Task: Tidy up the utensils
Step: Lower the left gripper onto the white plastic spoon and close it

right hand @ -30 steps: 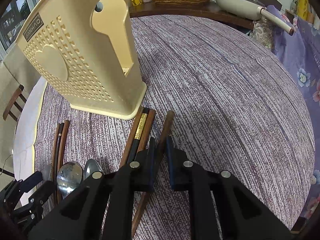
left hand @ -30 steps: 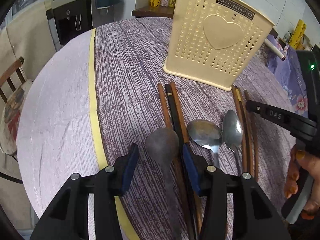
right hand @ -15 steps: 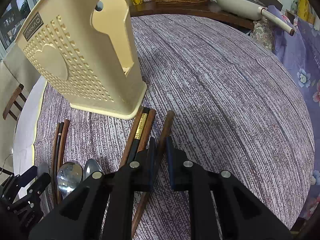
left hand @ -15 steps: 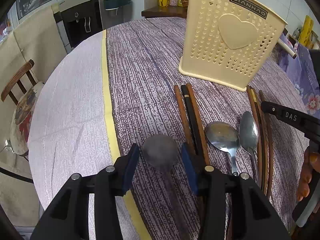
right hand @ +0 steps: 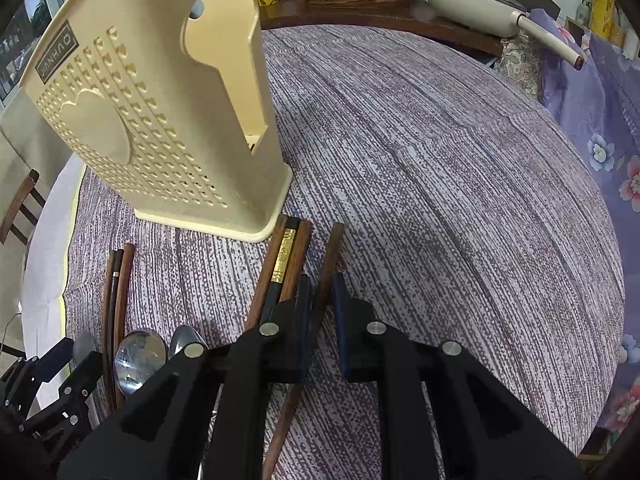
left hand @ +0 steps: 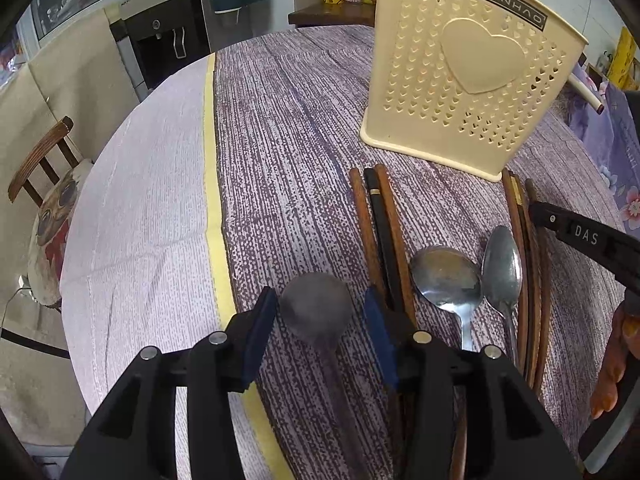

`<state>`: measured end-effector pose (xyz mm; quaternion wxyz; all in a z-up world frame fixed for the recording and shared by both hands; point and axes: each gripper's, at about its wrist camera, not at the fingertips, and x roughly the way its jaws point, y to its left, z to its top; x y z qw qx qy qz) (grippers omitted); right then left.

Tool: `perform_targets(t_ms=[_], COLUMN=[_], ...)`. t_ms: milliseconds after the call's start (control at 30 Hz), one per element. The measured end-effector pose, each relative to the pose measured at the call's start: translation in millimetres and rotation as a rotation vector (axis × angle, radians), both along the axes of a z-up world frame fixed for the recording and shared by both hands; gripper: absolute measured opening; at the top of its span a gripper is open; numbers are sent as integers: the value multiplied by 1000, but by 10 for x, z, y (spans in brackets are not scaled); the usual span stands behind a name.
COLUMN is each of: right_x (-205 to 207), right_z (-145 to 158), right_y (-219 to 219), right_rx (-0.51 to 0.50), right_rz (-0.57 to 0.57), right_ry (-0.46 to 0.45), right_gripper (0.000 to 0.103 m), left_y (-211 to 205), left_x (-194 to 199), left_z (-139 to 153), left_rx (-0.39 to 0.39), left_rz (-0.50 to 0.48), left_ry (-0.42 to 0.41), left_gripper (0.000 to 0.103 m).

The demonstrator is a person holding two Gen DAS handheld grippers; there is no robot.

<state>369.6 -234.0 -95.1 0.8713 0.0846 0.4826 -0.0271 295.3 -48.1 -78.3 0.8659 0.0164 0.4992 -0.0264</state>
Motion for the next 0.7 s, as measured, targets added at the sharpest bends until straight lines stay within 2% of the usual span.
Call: perform_targets(t_ms=[100,700], right_x=[-16,-11], right_z=[-4,5], right_y=[10,-60], right_rx=[-3,18], right_rz=[5,18], right_ry=[-5,-23], right_gripper=[11,10], left_y=[8,45], left_x=[-10,73], left_z=[-2,-19], left_rx=[10,-14], left_rz=[5,22], left_ry=[-8,-36], left_gripper=[37,36])
